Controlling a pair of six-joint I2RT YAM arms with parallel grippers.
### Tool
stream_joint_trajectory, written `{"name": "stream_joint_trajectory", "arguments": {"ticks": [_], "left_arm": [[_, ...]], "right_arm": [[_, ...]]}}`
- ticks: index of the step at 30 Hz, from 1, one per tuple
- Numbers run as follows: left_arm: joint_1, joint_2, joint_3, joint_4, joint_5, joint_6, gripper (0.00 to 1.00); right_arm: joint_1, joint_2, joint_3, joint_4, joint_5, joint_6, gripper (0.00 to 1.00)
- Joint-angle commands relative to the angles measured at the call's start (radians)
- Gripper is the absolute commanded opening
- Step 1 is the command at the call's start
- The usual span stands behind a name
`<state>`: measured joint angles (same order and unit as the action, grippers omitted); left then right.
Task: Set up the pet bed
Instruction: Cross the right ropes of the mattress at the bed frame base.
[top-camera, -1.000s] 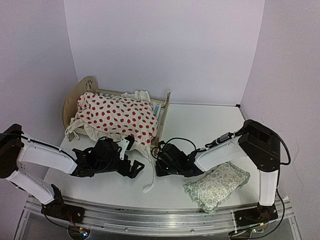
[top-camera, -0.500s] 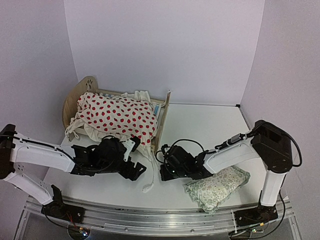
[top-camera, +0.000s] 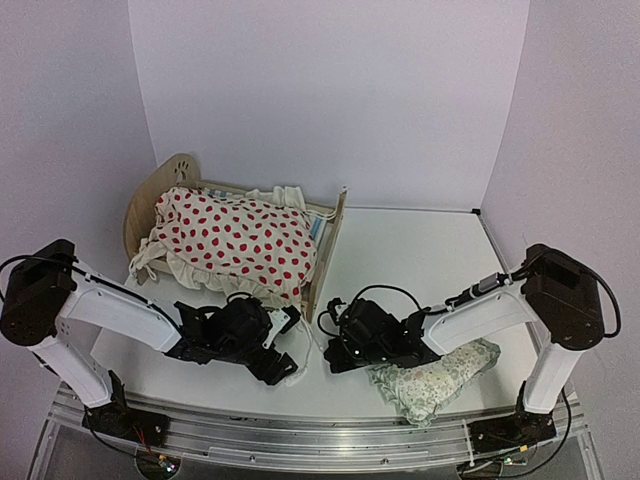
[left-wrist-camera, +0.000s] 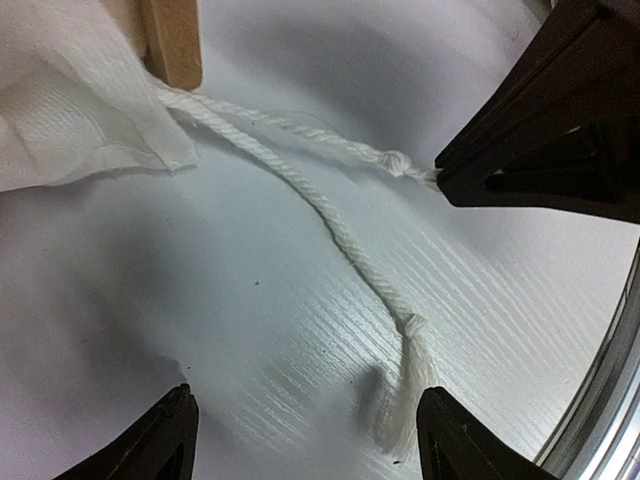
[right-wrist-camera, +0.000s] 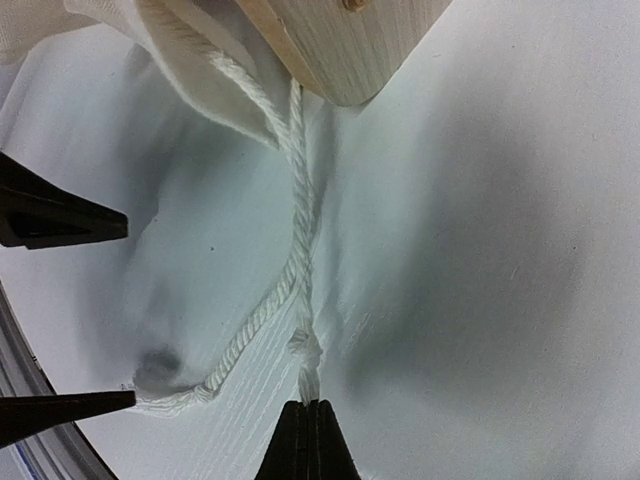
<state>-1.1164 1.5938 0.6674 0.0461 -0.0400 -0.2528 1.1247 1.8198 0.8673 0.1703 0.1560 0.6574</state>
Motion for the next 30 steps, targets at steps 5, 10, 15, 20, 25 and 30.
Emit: {"name": "stream_joint_trajectory", "arguments": {"ticks": [5,10,15,20,25,30], "left_arm": [[-0.005,0.127,0.064,0.075,0.037,0.023,0.68],[-0.006,0.151,0.076,0.070,0.066,0.020,0.33],[-0.006,0.129,0.083,0.038,0.069,0.012,0.00],[-0.007,0.020,0.113,-0.031,0.051,-0.023,0.00],[-0.006,-0.108,0.142,-0.123,0.026,-0.016,0.07],[-0.008,-0.055,0.133,-0.180,0.087,0.030,0.54]], "right_arm": [[0.018,-0.013,-0.024,-0.032,-0.072,0.018,0.00],[0.021,0.009,-0.021,-0.012,-0.102,0.026,0.00],[0.023,0.008,-0.025,-0.009,-0.097,0.027,0.00],[0.023,0.009,-0.016,-0.011,-0.109,0.019,0.00],[0.026,0.011,-0.013,-0.011,-0.114,0.019,0.00],[0.026,0.000,-0.021,-0.014,-0.096,0.015,0.00]]}}
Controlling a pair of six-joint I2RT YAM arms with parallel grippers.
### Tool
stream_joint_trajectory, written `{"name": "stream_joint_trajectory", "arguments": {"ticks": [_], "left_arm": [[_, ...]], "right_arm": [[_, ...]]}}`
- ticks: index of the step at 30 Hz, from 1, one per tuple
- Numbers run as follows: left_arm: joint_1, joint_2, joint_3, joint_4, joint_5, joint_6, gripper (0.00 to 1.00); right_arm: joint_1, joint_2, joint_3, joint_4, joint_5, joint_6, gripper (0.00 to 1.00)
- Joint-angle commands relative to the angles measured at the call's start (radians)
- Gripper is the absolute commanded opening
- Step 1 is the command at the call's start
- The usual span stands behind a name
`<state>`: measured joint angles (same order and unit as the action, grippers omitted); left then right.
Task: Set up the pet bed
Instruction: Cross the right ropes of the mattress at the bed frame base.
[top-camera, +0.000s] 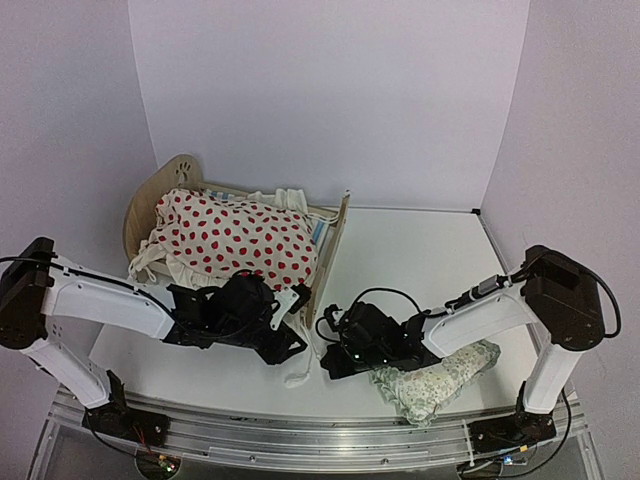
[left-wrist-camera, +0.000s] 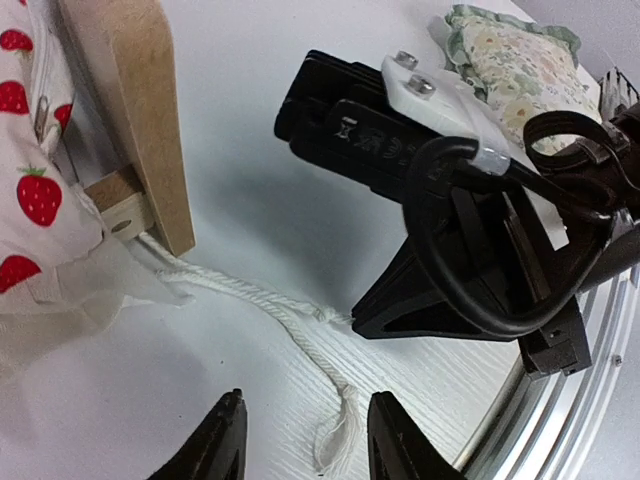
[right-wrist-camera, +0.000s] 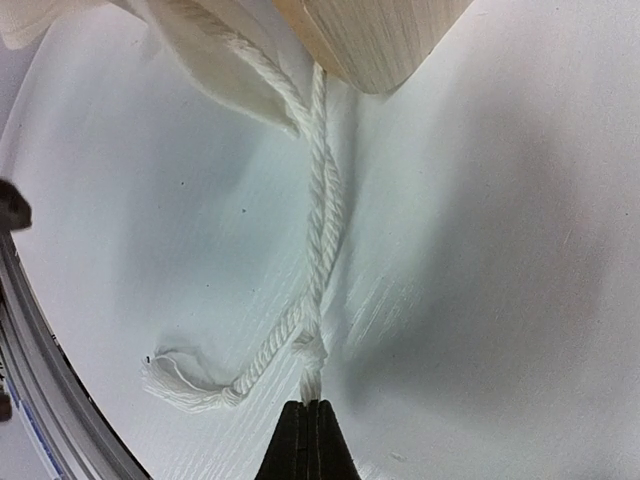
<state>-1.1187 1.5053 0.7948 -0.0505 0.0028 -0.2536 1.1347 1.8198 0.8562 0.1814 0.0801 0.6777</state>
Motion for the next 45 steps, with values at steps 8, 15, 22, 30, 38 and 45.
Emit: {"name": "stream_joint_trajectory", "arguments": {"ticks": [8,15,22,30,38,45], "left_arm": [[-0.045,0.135,-0.025,0.004,0.084,0.074,0.57],[-0.067,0.251,0.028,-0.021,0.100,0.069,0.52],[-0.080,0.264,0.002,0.021,0.066,0.068,0.17],[-0.143,0.285,0.000,-0.005,-0.099,0.060,0.07],[-0.156,0.208,0.026,-0.043,-0.206,-0.008,0.00],[-0.155,0.010,0.047,-0.150,-0.306,-0.080,0.00]], "right_arm": [[0.016,-0.006,-0.006,-0.055,0.019,-0.019,0.00],[0.016,0.001,-0.011,-0.059,0.026,-0.019,0.00],[0.016,-0.008,-0.022,-0.060,0.032,-0.018,0.00],[0.016,-0.004,-0.021,-0.059,0.033,-0.017,0.00],[0.016,-0.009,-0.013,-0.059,0.011,-0.011,0.00],[0.040,0.015,0.032,-0.051,-0.044,-0.002,0.00]]}}
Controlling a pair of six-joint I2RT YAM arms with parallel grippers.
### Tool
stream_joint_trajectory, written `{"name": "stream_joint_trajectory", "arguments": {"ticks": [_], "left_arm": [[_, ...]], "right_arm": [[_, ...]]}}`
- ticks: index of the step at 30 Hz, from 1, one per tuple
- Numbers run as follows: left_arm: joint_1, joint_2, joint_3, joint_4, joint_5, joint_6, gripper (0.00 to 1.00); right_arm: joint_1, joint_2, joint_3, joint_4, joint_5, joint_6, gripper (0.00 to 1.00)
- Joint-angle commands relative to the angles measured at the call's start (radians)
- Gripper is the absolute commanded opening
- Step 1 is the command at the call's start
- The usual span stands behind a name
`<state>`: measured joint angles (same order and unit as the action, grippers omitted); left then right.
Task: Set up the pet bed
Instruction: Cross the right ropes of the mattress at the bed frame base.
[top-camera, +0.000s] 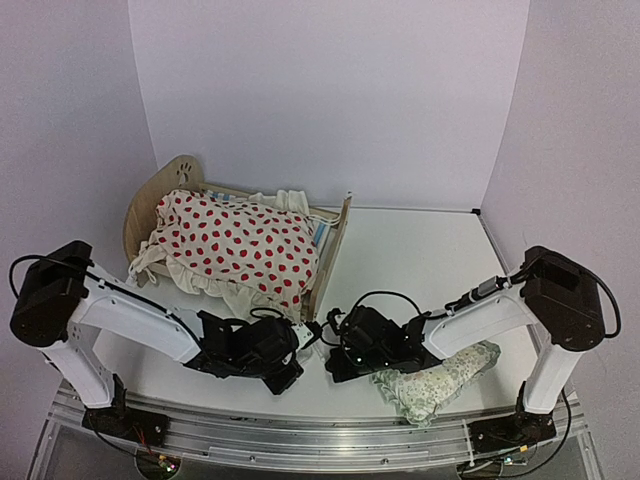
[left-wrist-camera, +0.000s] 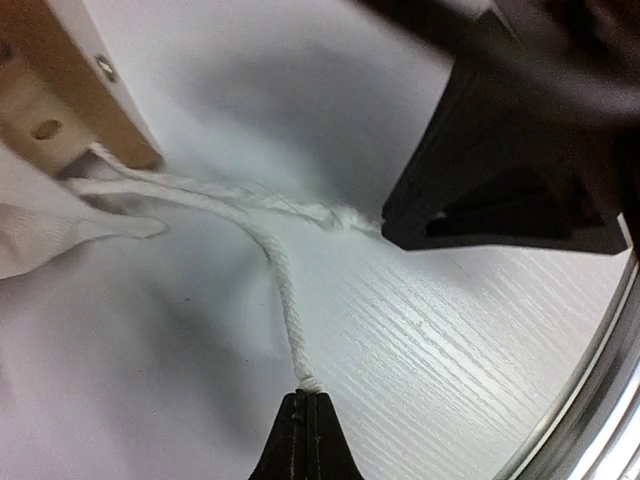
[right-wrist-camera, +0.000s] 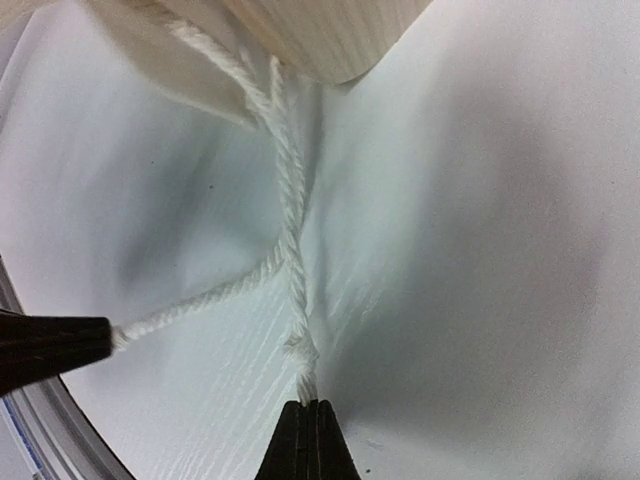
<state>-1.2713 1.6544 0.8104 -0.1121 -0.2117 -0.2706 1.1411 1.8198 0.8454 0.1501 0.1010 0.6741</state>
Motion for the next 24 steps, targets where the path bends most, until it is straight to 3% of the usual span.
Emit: {"name": "stream_joint_trajectory", "arguments": {"ticks": [1,12,18,24], "left_arm": [[-0.003,-0.168,0.036,-0.109,-0.107,-0.075,0.00],[-0.002,-0.494,0.157,-0.300,-0.256,-0.087,0.00],[-0.002,-0.515,0.216,-0.326,-0.315,-0.021,0.00],[-0.002,-0.510,0.197,-0.280,-0.333,-0.010,0.00]], "right_arm": [[0.039,0.021,0.051,-0.019,-0.067,0.002,0.00],[0.094,0.123,0.156,-0.018,-0.093,0.007,0.00],[0.111,0.100,0.192,-0.025,-0.125,0.004,0.00],[0.131,-0.005,0.308,-0.142,-0.133,-0.074,0.00]]}}
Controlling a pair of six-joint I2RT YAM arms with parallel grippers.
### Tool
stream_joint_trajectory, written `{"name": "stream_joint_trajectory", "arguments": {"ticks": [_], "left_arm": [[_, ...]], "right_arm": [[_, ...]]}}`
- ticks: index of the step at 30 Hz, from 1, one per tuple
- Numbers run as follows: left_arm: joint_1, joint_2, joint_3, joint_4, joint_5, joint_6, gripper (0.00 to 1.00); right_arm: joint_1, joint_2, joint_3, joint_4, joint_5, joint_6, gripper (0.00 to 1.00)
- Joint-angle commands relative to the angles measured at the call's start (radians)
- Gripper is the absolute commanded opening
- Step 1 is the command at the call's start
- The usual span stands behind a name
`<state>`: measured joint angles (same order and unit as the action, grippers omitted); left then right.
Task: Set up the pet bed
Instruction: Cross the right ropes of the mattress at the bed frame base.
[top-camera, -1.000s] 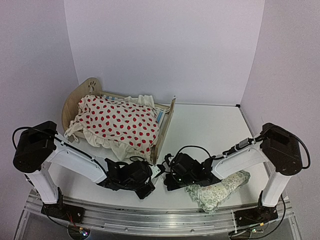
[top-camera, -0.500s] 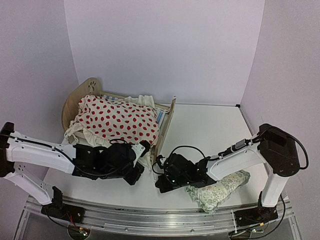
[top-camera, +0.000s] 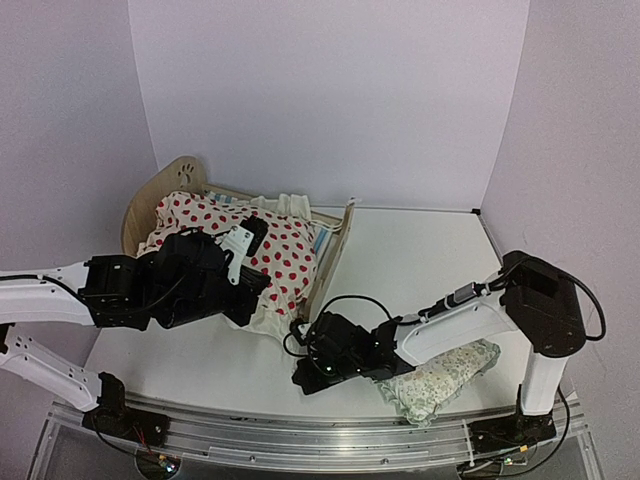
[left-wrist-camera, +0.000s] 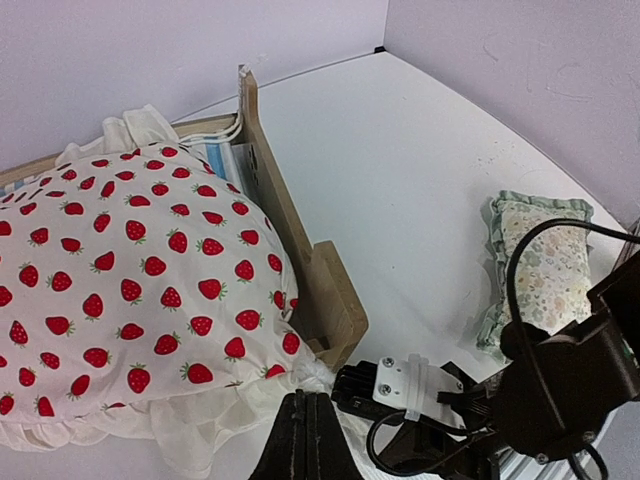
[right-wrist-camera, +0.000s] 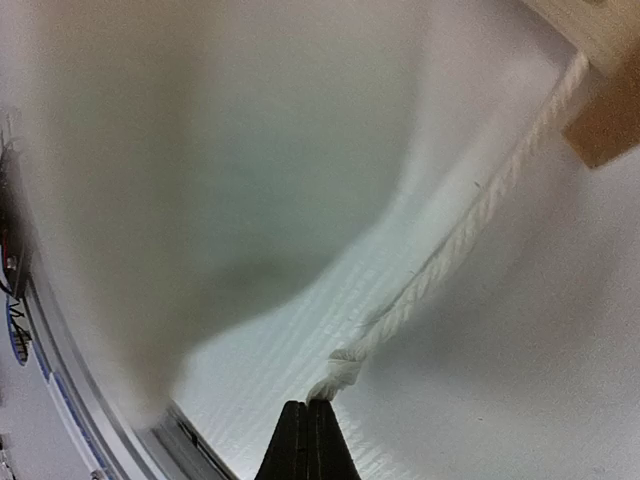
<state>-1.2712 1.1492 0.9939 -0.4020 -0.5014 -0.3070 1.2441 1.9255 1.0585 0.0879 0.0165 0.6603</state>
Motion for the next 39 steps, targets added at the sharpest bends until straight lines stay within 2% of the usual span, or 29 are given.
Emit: {"name": "stream_joint_trajectory", "arguments": {"ticks": [1,7,15,20,26,31,39], "left_arm": [[-0.003,-0.005,0.011,0.016,-0.047,0.027,0.00],[-0.003,-0.009,-0.013,0.026,-0.055,0.023,0.00],[-0.002,-0.032,-0.053,0.028,-0.045,0.002,0.00],[-0.002,-0.072,-0.103,-0.004,0.013,-0.048,0.00],[-0.002,-0.066,-0.158,-0.032,0.170,-0.133,0.00],[-0.005,-0.023,-0.254,0.066,0.335,-0.163,0.00],[-0.008,0.091,-0.349,0.301,0.473,-0.174,0.00]], "right_arm": [[0.032,-0.125,0.110,-0.089,-0.043,-0.074,0.00],[0.040,-0.177,0.151,-0.156,0.040,-0.131,0.00],[0.040,-0.212,0.207,-0.198,0.075,-0.182,0.00],[0.040,-0.192,0.116,-0.193,0.081,-0.152,0.00],[0.040,-0.176,-0.061,-0.100,-0.037,-0.106,0.00],[0.040,-0.180,-0.153,-0.051,-0.055,-0.083,0.00],[0.040,-0.221,-0.163,-0.050,-0.057,-0.101,0.00]]}}
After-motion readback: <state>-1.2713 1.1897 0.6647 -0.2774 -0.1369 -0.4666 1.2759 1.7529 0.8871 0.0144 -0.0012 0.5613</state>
